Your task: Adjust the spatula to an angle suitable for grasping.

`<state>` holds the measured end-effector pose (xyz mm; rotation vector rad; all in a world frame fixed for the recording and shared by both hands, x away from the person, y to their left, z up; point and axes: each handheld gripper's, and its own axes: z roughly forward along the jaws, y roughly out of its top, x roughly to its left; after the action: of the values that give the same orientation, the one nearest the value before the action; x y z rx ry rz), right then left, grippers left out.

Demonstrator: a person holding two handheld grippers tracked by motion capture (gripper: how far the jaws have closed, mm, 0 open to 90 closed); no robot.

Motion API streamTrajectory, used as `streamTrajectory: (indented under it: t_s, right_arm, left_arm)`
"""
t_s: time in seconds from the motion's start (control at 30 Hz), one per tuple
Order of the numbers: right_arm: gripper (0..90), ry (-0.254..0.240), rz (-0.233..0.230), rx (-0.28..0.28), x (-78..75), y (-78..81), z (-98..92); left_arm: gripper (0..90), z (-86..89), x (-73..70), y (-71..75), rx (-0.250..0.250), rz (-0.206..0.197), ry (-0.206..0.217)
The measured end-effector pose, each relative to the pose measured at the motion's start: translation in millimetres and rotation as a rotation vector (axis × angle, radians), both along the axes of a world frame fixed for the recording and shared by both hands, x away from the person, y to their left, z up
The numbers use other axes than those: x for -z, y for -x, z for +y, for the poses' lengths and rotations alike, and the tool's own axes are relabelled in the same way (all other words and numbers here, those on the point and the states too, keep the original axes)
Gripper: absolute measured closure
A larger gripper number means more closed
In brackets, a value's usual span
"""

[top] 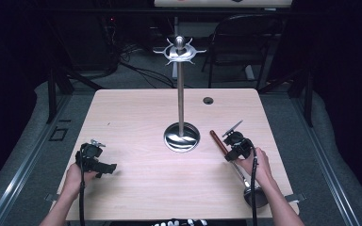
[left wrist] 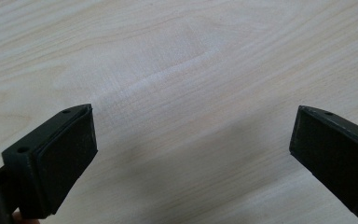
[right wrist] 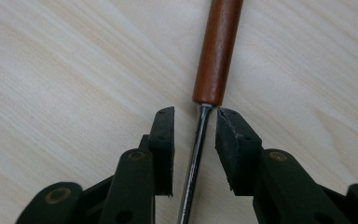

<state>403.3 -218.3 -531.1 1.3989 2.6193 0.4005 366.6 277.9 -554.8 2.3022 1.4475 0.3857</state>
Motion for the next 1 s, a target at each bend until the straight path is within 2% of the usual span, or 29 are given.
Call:
streamTrajectory:
  t_s: [0.13, 0.23, 0.33, 0.37, 0.4, 0.6, 0.73, 0.83, 1.0]
  right_arm:
    - [69.2, 0.012, 0.011, 0.012, -3.2, -10.0, 1.2]
    - [69.6, 0.032, 0.046, 0.004, -2.3, -11.7, 2.0]
    - [71.0, 0.018, 0.033, 0.019, -0.8, -9.8, 3.9]
    - [71.5, 0.018, 0.015, 0.032, -0.1, -8.6, 5.4]
    - [71.8, 0.032, 0.024, 0.016, -1.2, -9.0, 5.3]
    - [73.6, 0.042, 0.014, 0.02, 1.7, -8.5, 4.0]
    - [73.6, 0.064, 0.031, 0.014, 3.8, -9.9, 2.5]
    - [73.7, 0.051, 0.018, 0.021, 5.4, -9.0, 2.6]
    - [73.8, 0.059, 0.014, 0.019, 5.6, -8.7, 3.4]
  left_arm:
    - [0.5, 0.2, -0.3, 0.2, 0.002, 0.001, 0.0]
    - [0.5, 1.3, 0.3, 0.6, 0.002, 0.001, 0.001]
    - [0.5, 1.7, 0.1, 1.0, -0.001, -0.004, -0.001]
    - [0.5, 1.5, -0.3, 1.1, 0.002, -0.002, -0.002]
    - [0.5, 1.3, -0.4, 1.3, 0.003, -0.002, -0.002]
    - [0.5, 1.7, -0.1, 1.0, 0.004, -0.003, -0.003]
    - [0.5, 1.7, -0.1, 1.0, 0.004, -0.003, -0.003]
    - [0.6, 1.4, 0.1, 0.9, 0.007, -0.002, -0.008]
    - [1.0, 1.1, -0.3, 1.1, 0.007, -0.004, -0.011]
